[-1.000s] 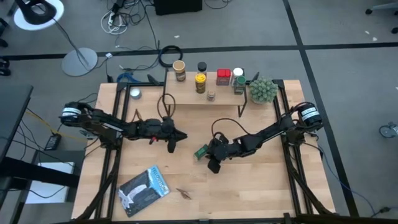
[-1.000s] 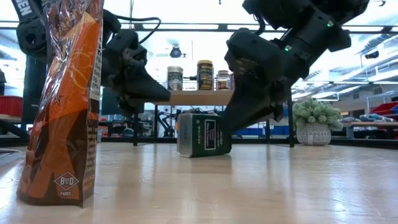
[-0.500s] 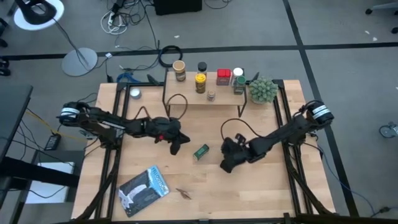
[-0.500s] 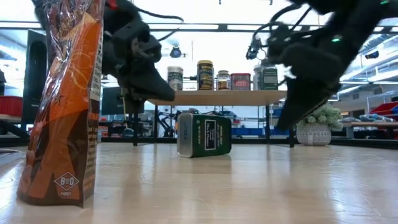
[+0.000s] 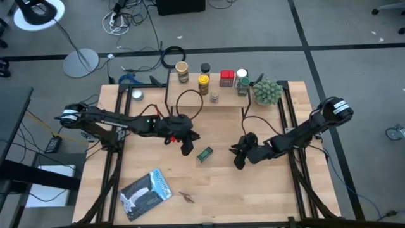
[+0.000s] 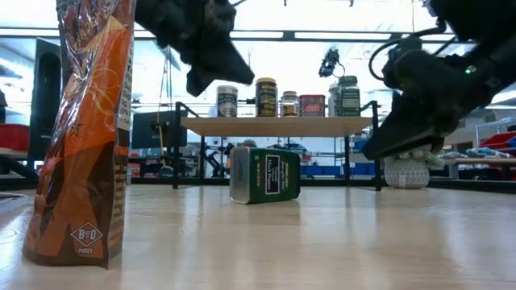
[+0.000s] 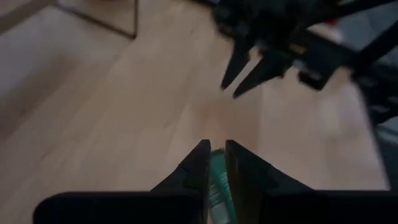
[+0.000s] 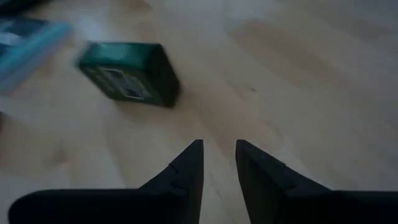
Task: Shelf spices
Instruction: Put the green seasoning can on the shelf aligned with the other red seasoning can
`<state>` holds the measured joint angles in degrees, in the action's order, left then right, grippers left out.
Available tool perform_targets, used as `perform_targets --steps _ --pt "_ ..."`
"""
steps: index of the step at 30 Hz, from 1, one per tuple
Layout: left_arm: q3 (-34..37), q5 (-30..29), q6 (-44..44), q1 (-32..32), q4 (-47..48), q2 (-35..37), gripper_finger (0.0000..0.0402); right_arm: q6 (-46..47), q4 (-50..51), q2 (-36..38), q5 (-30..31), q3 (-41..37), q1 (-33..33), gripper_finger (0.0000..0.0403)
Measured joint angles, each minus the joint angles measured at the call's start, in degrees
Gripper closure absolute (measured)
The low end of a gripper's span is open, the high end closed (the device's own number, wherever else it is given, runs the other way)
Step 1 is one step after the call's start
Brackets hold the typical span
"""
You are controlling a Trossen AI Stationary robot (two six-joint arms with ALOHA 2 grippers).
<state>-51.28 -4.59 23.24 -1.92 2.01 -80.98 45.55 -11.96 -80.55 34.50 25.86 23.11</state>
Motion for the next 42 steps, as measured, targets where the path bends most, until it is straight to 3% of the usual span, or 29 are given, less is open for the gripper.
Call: perform_targets --steps 5,15,27,30,35,42 --pt "-0.07 0.81 4.38 0.77 -3.35 -0.01 0.0331 0.02 -4.72 1.76 -2.99 -3.6 1.41 0.0309" --pt "-0.01 -0.7 7.14 0.79 -9.43 -0.03 0.024 2.2 -4.96 1.98 -1.34 -5.35 3.87 0.0309" --pt "0.02 -0.97 8.87 -0.02 -25.5 -0.01 0.0231 2.43 -6.43 1.98 -4.13 -5.31 8.56 0.0311" --pt "-0.03 -2.02 12.99 -0.76 -21.43 -0.01 0.0232 2.56 -6.44 1.98 -4.16 -5.31 10.91 0.0311" --pt "-4.92 -6.29 19.61 -1.53 -0.83 -1.17 0.0232 3.8 -6.26 1.96 -3.18 -5.31 13.56 0.0311" --pt "-17.96 -6.03 22.11 -4.47 17.42 -11.75 0.0232 5.86 -6.19 1.94 -2.42 -5.31 16.56 0.0311"
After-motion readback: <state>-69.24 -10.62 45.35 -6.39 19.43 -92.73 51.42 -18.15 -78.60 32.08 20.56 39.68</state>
